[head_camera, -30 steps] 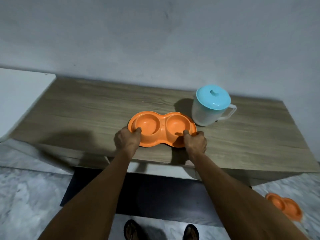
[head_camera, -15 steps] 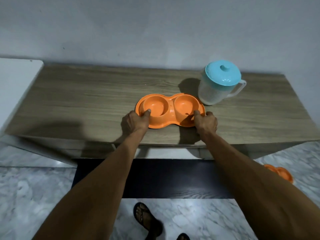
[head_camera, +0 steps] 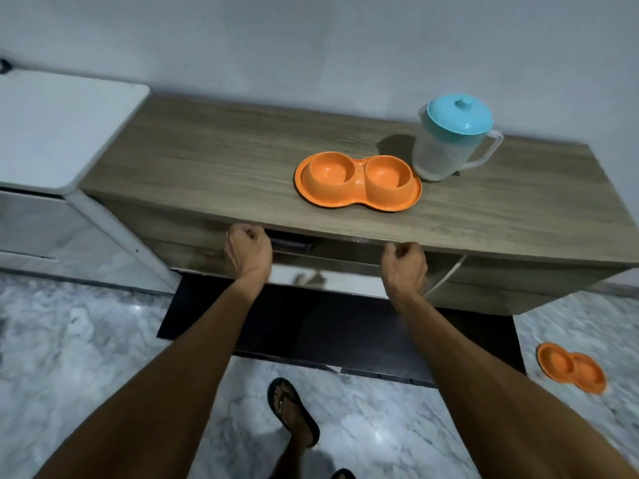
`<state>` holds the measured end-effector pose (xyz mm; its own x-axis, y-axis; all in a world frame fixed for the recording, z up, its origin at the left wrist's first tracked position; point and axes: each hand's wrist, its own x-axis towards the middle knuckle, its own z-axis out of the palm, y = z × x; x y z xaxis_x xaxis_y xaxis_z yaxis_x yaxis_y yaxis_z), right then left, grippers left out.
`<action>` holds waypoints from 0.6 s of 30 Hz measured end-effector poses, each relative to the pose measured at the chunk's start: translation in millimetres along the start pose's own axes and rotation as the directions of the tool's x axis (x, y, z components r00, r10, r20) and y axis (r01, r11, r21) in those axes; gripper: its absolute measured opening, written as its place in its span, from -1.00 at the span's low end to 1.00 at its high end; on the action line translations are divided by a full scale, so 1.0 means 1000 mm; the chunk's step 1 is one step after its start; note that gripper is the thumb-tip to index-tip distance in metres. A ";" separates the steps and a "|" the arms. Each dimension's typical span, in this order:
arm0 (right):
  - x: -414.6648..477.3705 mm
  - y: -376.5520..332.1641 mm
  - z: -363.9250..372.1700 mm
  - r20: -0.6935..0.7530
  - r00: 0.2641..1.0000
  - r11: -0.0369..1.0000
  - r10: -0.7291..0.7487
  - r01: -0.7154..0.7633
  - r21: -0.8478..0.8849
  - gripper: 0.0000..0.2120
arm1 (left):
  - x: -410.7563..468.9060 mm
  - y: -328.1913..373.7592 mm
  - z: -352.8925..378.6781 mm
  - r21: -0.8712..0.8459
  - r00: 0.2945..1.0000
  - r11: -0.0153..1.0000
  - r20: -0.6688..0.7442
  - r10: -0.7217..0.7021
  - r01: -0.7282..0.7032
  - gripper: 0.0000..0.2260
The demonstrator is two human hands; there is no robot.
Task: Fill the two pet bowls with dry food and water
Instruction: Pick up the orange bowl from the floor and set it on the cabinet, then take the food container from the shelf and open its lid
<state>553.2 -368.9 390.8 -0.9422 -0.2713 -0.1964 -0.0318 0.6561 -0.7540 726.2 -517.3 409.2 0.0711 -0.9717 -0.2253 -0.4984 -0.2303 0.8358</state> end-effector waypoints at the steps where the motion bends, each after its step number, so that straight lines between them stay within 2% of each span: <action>1: -0.008 0.010 0.001 0.019 1.000 1.000 -0.014 0.014 0.005 -0.67 | -0.009 -0.014 -0.008 0.001 1.000 1.000 -0.006 -0.012 0.012 -0.78; 4: -0.027 0.039 0.016 0.093 0.995 1.000 -0.021 0.020 0.011 -0.70 | -0.028 -0.054 -0.023 0.002 1.000 1.000 0.010 -0.023 0.023 -0.81; 9: -0.041 0.075 0.060 0.147 0.988 0.999 -0.039 0.039 0.006 -0.76 | -0.027 -0.101 -0.015 0.019 0.995 0.999 0.091 0.038 -0.039 -0.81; 14: -0.025 0.091 0.134 0.157 0.979 0.991 -0.126 0.117 0.064 -0.82 | 0.019 -0.129 0.023 -0.010 0.979 0.988 0.133 0.156 -0.156 -0.83; 18: -0.006 0.097 0.196 0.099 0.965 0.956 -0.243 0.221 0.194 -0.84 | 0.065 -0.159 0.057 -0.083 0.955 0.962 0.123 0.268 -0.260 -0.69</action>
<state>621.4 -441.8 195.8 -0.8687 -0.4906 -0.0681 -0.1736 0.4303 -0.8858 761.2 -541.0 232.9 -0.1725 -0.9836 -0.0526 -0.4265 0.0264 0.9041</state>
